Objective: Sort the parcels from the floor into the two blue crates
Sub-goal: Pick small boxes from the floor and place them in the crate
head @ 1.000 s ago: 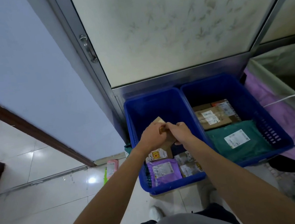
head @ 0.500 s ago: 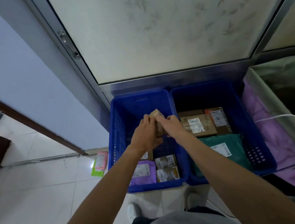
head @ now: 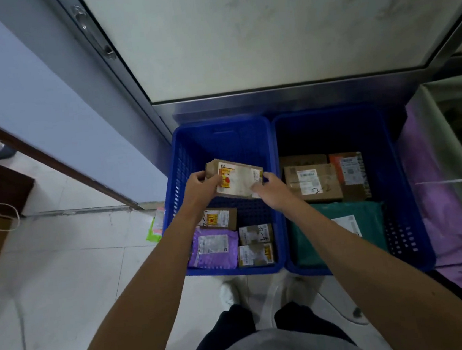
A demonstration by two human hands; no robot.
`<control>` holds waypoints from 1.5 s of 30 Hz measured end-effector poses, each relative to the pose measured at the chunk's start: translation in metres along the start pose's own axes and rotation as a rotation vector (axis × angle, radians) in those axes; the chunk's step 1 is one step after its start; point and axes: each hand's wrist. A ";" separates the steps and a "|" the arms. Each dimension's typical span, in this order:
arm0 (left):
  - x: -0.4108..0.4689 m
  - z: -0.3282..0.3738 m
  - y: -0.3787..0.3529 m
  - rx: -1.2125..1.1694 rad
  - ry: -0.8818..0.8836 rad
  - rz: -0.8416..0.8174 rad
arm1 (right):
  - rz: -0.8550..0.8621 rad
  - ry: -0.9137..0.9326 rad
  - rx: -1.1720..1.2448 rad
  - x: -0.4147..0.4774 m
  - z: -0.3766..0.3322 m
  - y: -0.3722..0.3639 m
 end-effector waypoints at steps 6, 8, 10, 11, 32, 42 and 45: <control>0.033 -0.024 0.010 -0.046 0.130 -0.090 | 0.089 -0.020 -0.065 0.016 0.003 -0.007; 0.046 -0.035 0.010 -0.034 0.156 -0.111 | 0.110 -0.039 -0.123 0.024 0.003 -0.010; 0.057 -0.045 0.011 -0.034 0.195 -0.137 | 0.114 -0.071 -0.201 0.035 0.005 -0.016; 0.063 -0.053 0.011 -0.033 0.217 -0.148 | 0.118 -0.078 -0.247 0.042 0.007 -0.021; 0.224 -0.292 -0.001 0.583 0.357 -0.324 | -0.185 -0.308 -1.145 0.205 0.151 -0.159; 0.232 -0.337 -0.009 0.927 0.163 -0.443 | -0.334 -0.255 -1.367 0.241 0.192 -0.189; 0.232 -0.341 -0.009 0.972 0.126 -0.449 | -0.367 -0.263 -1.338 0.240 0.193 -0.187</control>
Point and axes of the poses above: each hand's wrist, its own x-axis towards the middle knuckle, its own y-axis out of the back of the hand, z = x × y, and after that the axes turned 14 degrees about -x, right-handed
